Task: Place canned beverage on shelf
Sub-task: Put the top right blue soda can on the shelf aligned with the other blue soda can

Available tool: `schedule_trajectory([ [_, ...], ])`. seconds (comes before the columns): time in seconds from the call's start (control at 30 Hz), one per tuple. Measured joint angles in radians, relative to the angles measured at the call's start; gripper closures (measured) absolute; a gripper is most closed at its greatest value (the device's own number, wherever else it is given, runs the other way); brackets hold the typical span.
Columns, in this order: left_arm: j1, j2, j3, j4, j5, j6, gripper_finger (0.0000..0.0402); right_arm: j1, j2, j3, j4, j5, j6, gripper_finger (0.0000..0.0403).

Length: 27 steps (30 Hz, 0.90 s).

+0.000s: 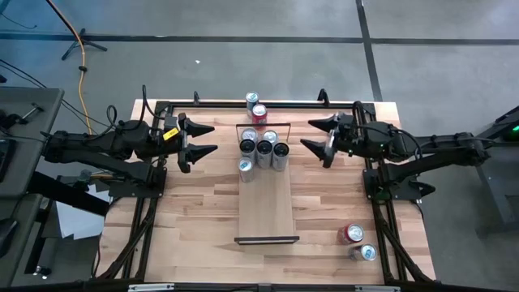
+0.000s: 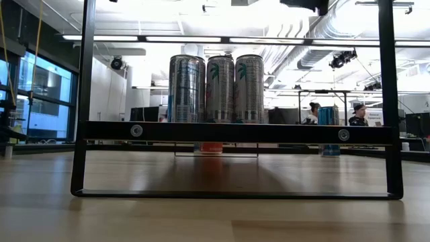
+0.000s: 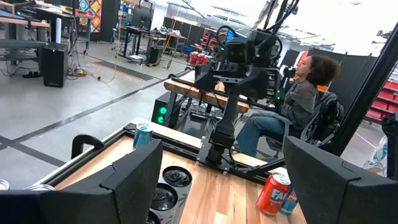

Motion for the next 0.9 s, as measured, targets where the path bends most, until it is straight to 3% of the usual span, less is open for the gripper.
schedule_trajectory([
  [0.1, 0.000, 0.000, 0.000, 0.000, 0.000, 0.000, 0.0108, -0.003, 0.031, 0.079, -0.174, 0.148, 0.129, 0.0029],
  [0.23, 0.000, 0.000, 0.000, -0.001, 0.000, 0.000, 0.0108, -0.064, 0.128, 0.262, -0.620, 0.343, 0.359, 0.0029],
  [0.33, 0.000, 0.000, 0.000, 0.000, 0.000, 0.000, 0.0108, -0.175, 0.214, 0.395, -0.934, 0.345, 0.483, 0.0029],
  [0.43, 0.000, 0.000, 0.000, 0.000, 0.000, 0.000, 0.0108, -0.304, 0.290, 0.470, -1.140, 0.309, 0.553, 0.0029],
  [0.57, 0.000, 0.000, 0.000, 0.000, 0.000, 0.000, 0.0108, -0.495, 0.352, 0.474, -1.220, 0.272, 0.618, 0.0029],
  [0.67, 0.000, 0.000, 0.000, 0.000, 0.000, 0.000, 0.0108, -0.618, 0.385, 0.421, -1.198, 0.168, 0.607, 0.0029],
  [0.77, 0.000, 0.000, 0.000, -0.001, 0.000, 0.000, 0.0108, -0.707, 0.393, 0.340, -1.150, 0.068, 0.565, 0.0029],
  [0.9, 0.000, 0.000, 0.000, -0.001, 0.000, 0.000, 0.0108, -0.777, 0.391, 0.242, -1.085, 0.018, 0.575, 0.0029],
])
